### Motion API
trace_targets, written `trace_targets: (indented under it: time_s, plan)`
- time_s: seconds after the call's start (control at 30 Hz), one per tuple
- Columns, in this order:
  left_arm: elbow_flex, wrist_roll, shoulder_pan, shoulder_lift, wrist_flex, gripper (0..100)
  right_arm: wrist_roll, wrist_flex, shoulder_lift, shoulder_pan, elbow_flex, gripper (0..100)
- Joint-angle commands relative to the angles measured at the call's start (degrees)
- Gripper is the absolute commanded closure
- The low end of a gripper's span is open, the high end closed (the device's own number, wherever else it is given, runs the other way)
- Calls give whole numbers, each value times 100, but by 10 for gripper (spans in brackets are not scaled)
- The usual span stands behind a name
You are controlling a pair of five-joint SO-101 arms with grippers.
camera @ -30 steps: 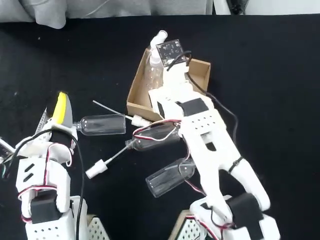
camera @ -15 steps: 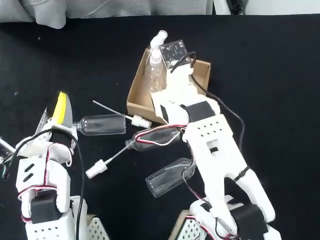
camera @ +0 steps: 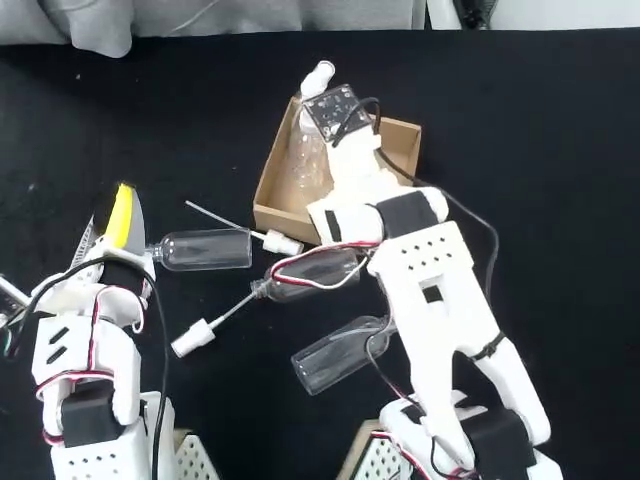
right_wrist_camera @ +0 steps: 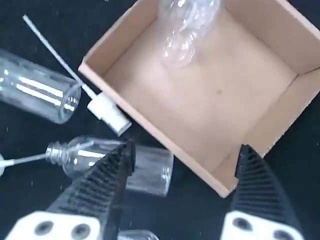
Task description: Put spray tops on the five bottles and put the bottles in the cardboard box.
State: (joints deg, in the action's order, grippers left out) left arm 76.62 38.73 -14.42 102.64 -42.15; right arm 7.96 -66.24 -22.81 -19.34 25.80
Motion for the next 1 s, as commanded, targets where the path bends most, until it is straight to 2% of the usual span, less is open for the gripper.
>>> trace_targets:
  time_s: [0.0, 0.33, 0.63, 0.97]
  plan:
    - [-66, -9, -40, 70, 141, 805, 246, -475, -365, 123, -585, 723]
    - [-66, -9, -40, 70, 141, 805, 976, -1556, -365, 97, -1086, 721]
    - [-66, -9, -40, 70, 141, 805, 1389, -2312, -365, -686, -1147, 720]
    - [-66, -9, -40, 70, 141, 805, 1723, -2866, -365, -1222, -1138, 719]
